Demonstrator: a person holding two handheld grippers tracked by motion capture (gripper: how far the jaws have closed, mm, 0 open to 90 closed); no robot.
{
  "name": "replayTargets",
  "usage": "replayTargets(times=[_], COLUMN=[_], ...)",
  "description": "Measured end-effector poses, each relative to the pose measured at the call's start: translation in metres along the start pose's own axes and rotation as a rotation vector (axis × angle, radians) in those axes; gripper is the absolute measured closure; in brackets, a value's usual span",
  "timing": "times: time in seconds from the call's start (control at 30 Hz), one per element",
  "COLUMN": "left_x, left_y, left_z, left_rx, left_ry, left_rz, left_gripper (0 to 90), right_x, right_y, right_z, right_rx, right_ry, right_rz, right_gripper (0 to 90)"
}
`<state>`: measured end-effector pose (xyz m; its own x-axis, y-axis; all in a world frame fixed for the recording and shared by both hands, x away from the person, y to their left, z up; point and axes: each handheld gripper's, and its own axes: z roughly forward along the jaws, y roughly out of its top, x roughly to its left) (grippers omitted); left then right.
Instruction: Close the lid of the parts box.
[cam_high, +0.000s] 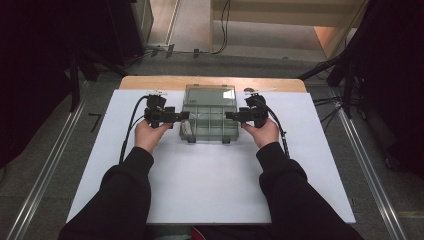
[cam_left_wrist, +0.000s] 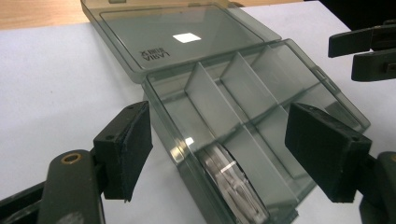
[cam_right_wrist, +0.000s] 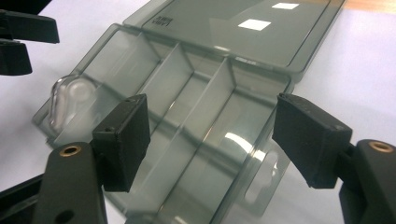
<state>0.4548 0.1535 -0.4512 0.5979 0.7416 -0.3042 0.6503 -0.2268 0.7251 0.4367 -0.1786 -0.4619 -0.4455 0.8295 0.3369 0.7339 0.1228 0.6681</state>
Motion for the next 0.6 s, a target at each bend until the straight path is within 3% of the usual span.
replayTargets(times=[0.17, 0.33, 0.6], left_x=[0.001, 0.004, 0.011], left_y=[0.010, 0.017, 0.027], left_z=[0.007, 0.013, 0.027], left_rx=[0.005, -0.001, 0.009], left_ry=[0.018, 0.022, 0.040], left_rz=[0.007, -0.005, -0.016], left_gripper=[23.3, 23.3, 23.4], right_x=[0.000, -0.001, -0.005], right_y=[0.011, 0.018, 0.024], right_z=[0.005, 0.009, 0.018], right_rx=[-0.015, -0.034, -0.017], right_ry=[-0.013, -0.019, -0.068], right_rz=[-0.003, 0.028, 0.041], right_gripper=[25.6, 25.8, 25.9])
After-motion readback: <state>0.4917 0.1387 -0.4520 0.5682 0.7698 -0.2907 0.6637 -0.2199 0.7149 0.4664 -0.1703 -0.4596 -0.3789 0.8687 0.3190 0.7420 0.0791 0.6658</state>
